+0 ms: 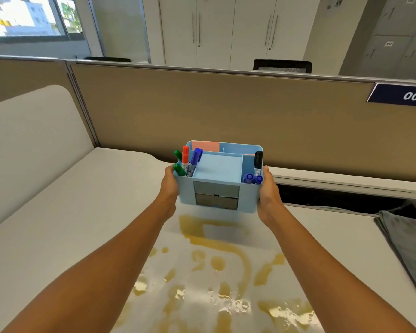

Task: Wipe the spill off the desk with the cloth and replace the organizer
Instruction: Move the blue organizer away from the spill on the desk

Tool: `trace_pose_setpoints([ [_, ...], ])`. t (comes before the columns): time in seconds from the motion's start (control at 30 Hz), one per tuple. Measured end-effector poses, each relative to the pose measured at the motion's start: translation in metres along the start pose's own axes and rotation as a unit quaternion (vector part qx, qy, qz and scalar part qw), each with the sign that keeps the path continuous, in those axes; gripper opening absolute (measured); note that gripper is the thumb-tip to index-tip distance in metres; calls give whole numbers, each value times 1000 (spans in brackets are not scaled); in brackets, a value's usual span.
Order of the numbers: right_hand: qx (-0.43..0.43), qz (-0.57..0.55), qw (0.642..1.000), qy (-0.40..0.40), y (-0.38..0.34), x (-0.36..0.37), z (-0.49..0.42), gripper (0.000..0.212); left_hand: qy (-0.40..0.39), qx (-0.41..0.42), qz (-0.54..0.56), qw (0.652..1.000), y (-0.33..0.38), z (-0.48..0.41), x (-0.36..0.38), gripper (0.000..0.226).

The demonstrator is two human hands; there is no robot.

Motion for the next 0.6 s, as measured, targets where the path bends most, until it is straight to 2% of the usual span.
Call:
trace_pose_setpoints([
  [0.3, -19, 15, 1000, -21, 11, 47, 56, 41, 7, 25, -32, 999, 30, 27, -66, 38],
  [0.6, 1, 10, 999, -33, 50, 139, 116, 42, 28, 8, -27, 999, 42, 35, -179, 37],
])
Point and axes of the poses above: each hand's wrist, its own z-axis away from the middle knuckle, its own x-axis out of the palm, y = z × x, the point moved 1 cm from there along -z, towards the middle knuckle, and after that the axes turned 1 degree about z, right-handed, at the moved point
